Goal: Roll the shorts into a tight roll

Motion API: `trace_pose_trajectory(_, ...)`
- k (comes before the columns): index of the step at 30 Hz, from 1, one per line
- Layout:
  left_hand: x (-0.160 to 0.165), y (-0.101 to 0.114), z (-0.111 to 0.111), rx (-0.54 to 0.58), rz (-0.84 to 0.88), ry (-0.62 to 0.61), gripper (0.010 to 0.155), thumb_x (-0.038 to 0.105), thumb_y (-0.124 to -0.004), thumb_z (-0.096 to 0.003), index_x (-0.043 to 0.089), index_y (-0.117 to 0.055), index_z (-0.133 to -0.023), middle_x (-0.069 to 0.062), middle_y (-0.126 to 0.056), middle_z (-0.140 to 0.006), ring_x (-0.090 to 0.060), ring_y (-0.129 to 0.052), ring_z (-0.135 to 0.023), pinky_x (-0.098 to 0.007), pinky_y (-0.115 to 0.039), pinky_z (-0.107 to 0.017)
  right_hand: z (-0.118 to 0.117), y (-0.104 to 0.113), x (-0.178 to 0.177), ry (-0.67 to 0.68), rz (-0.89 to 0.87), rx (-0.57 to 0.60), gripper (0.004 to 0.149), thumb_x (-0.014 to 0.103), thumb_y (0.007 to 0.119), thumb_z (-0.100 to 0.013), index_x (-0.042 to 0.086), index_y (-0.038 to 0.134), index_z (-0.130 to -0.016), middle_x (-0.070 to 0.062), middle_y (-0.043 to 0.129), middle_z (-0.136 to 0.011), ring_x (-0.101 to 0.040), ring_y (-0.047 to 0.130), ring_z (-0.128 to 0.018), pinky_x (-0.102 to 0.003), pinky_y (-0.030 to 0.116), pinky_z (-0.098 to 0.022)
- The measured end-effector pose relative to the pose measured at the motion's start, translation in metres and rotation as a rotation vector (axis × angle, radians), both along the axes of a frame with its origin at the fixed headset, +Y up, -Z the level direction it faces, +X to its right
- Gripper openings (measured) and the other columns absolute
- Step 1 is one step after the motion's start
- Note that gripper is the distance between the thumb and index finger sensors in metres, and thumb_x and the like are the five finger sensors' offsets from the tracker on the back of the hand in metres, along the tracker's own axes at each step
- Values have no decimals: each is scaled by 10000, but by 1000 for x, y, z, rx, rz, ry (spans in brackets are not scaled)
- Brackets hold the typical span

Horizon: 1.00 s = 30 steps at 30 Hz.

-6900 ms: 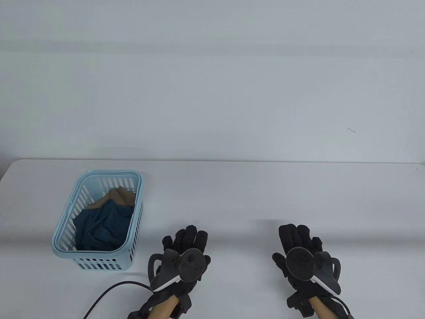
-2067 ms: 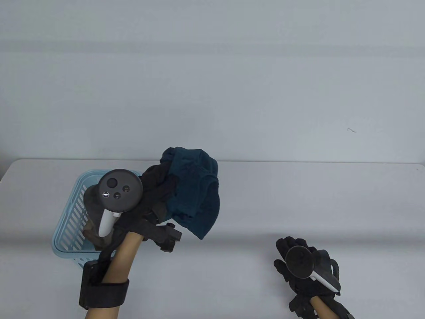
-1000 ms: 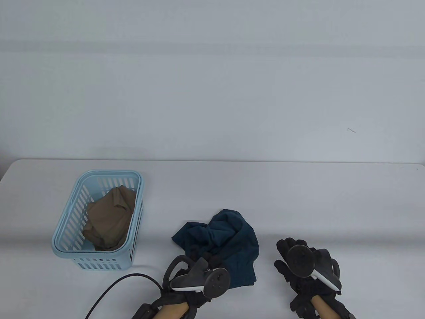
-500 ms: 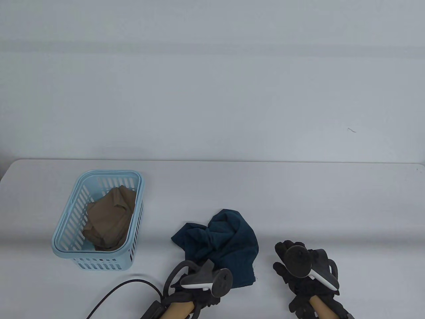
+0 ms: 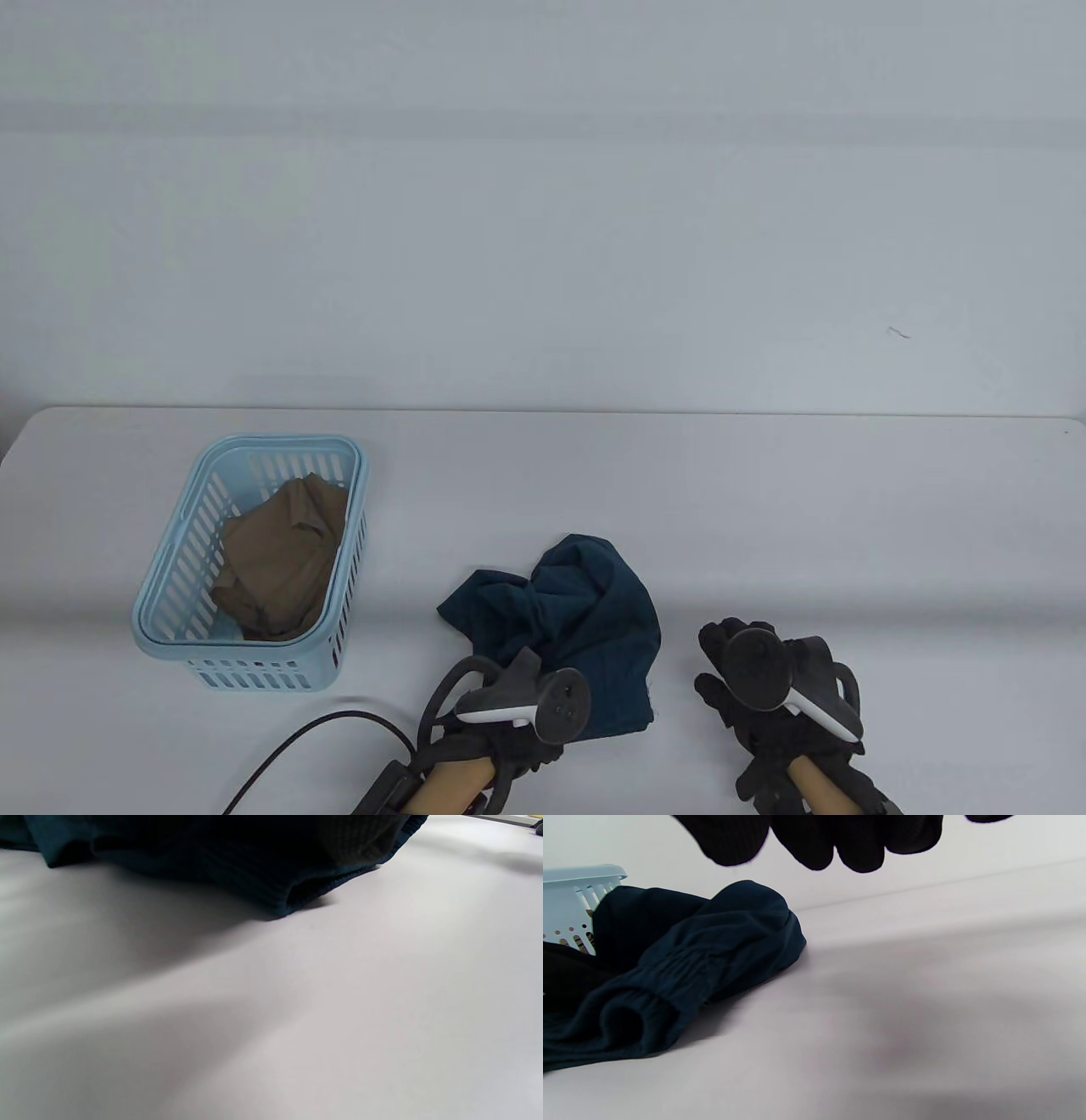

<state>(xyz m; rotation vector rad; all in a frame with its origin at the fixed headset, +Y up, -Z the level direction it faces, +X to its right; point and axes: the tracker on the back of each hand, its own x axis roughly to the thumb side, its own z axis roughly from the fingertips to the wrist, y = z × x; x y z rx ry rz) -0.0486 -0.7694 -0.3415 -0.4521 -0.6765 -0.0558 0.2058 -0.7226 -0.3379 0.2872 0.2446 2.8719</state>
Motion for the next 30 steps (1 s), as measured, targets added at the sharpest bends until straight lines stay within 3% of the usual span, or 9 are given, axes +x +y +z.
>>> trace_pose_trajectory(4,0,3,-1,-1,17,-4,634,349,-637,-523,72,-472,-1068,-234,-533,-1091,-478,-629,-970,-690,-460,-696,0,0,0,0,1,-8,645,386,636,-537,88,494,-1091,-215,478,-1143,-497,446,-1045,-731,362,-692)
trace_pose_trajectory(7,1,8,-2,99,19,-64,574,325,-648,-517,94,-570,-1036,-209,-681,-1041,-434,-785,-909,-678,-538,-686,0,0,0,1,1,-12,644,386,636,-536,89,496,-1090,-217,479,-1142,-498,448,-1045,-731,363,-692)
trace_pose_trajectory(11,5,22,-3,204,58,-36,524,353,-652,-512,146,-667,-993,-150,-827,-975,-349,-938,-824,-704,-544,-673,0,-1,-2,10,-3,-20,644,386,636,-537,89,496,-1090,-215,480,-1144,-499,449,-1045,-732,363,-691)
trace_pose_trajectory(18,18,86,-10,394,131,42,500,379,-654,-516,164,-709,-963,-107,-886,-916,-309,-965,-773,-720,-514,-677,-2,-16,-4,94,-109,-270,717,417,683,-519,91,431,-1106,-211,440,-1155,-496,427,-1052,-736,353,-690)
trace_pose_trajectory(23,31,130,-15,531,175,75,496,393,-658,-517,160,-726,-948,-89,-921,-872,-277,-994,-730,-703,-541,-682,1,-20,-12,197,-123,-388,861,525,707,-473,81,359,-1123,-216,405,-1167,-501,413,-1059,-742,351,-690)
trace_pose_trajectory(30,50,183,-16,652,219,118,491,407,-657,-519,172,-736,-943,-70,-946,-841,-251,-1014,-702,-690,-560,-687,7,-17,-28,255,-184,-397,935,582,695,-445,64,324,-1128,-229,384,-1170,-508,404,-1060,-742,350,-692)
